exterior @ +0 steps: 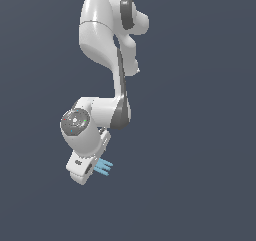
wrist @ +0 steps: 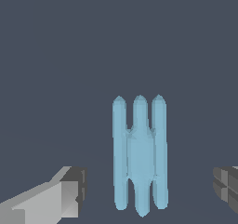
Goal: Pick up the object and move it to a goal position.
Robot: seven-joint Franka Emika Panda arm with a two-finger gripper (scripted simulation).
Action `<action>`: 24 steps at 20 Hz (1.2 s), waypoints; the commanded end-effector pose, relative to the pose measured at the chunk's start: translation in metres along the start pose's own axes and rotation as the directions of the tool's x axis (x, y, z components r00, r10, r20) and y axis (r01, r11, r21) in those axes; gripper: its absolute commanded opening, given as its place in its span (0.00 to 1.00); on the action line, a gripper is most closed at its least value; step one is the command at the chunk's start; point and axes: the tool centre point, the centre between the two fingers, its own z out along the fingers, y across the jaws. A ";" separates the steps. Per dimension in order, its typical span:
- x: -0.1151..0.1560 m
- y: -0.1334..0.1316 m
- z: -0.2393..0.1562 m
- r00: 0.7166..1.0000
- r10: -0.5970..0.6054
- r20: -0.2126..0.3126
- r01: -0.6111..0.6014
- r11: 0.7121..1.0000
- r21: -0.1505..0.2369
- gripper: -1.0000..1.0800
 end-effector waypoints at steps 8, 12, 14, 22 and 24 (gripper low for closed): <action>-0.003 0.001 0.006 1.000 -0.015 0.000 0.015 1.000 0.001 0.96; -0.003 0.001 0.021 1.000 -0.017 0.000 0.017 1.000 0.001 0.96; -0.003 0.001 0.033 1.000 -0.018 0.000 0.018 1.000 0.001 0.96; -0.003 0.001 0.054 1.000 -0.019 0.000 0.019 1.000 0.001 0.96; -0.003 0.002 0.053 1.000 -0.019 0.000 0.019 1.000 0.001 0.96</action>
